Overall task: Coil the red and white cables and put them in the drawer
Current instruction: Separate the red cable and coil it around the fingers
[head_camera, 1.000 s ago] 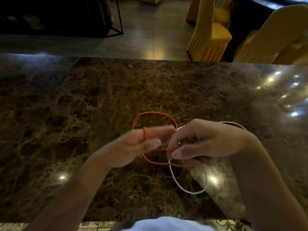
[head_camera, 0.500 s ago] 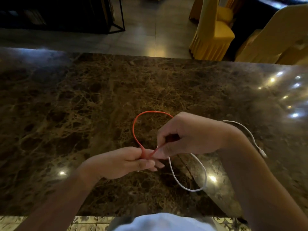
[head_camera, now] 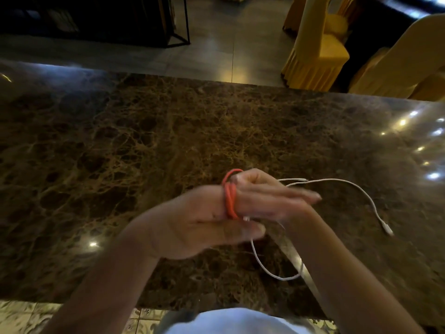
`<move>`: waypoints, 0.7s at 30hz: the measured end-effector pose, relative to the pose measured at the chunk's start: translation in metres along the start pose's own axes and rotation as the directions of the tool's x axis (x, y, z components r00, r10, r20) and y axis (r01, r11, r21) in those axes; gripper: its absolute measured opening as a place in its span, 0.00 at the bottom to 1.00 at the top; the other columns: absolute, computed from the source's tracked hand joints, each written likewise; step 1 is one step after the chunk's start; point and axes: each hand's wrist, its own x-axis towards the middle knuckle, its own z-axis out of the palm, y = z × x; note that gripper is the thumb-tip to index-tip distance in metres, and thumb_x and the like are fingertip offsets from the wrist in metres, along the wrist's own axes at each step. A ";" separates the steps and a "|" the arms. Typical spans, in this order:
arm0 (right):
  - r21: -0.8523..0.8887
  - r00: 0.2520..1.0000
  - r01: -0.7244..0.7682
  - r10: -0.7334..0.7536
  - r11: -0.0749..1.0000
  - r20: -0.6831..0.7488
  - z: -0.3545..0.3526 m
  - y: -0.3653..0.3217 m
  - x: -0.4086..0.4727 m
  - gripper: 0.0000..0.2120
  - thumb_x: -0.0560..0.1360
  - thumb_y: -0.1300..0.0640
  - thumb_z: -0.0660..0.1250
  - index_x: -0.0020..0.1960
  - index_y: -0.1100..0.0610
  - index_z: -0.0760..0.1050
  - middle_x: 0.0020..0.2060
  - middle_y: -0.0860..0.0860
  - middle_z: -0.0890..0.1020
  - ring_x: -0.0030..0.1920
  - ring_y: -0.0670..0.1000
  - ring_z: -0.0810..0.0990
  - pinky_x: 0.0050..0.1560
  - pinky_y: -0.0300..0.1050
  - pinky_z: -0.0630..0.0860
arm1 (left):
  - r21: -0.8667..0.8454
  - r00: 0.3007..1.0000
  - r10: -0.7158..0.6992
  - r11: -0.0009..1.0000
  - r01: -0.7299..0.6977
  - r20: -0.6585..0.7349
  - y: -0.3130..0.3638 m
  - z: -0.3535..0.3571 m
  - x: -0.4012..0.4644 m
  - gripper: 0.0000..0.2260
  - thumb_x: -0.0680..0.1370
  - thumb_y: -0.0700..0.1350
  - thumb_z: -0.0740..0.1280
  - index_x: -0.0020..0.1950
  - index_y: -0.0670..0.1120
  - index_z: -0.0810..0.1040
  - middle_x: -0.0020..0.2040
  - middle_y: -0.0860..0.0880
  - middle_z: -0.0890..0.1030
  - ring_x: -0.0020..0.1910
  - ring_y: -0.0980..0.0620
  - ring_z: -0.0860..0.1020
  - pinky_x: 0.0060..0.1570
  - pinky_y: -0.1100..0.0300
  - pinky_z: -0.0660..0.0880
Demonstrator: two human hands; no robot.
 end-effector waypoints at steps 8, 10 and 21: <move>-0.029 0.995 0.087 -0.086 0.996 0.053 0.015 -0.002 -0.015 0.27 0.85 0.45 0.57 0.37 0.60 0.79 0.22 0.54 0.68 0.23 0.51 0.63 0.30 0.42 0.63 | 0.063 0.959 -0.076 0.993 0.096 -0.273 -0.014 -0.017 0.008 0.21 0.87 0.44 0.61 0.79 0.39 0.67 0.82 0.42 0.66 0.82 0.44 0.65 0.74 0.31 0.68; -0.148 0.999 0.053 -0.052 0.988 0.012 0.016 -0.002 -0.018 0.30 0.85 0.43 0.55 0.37 0.61 0.80 0.23 0.54 0.73 0.24 0.51 0.68 0.32 0.42 0.67 | 0.133 0.932 -0.090 0.980 0.145 -0.352 -0.026 -0.023 0.009 0.20 0.86 0.39 0.59 0.79 0.39 0.66 0.82 0.42 0.65 0.83 0.46 0.62 0.78 0.37 0.65; -0.719 0.987 0.144 -0.147 0.680 0.059 0.022 -0.036 -0.037 0.17 0.85 0.45 0.60 0.43 0.50 0.80 0.32 0.47 0.83 0.33 0.45 0.83 0.37 0.38 0.77 | 0.058 0.846 -0.327 0.921 0.385 -0.421 -0.083 -0.019 -0.006 0.19 0.87 0.43 0.59 0.78 0.42 0.72 0.81 0.51 0.70 0.81 0.56 0.65 0.80 0.48 0.64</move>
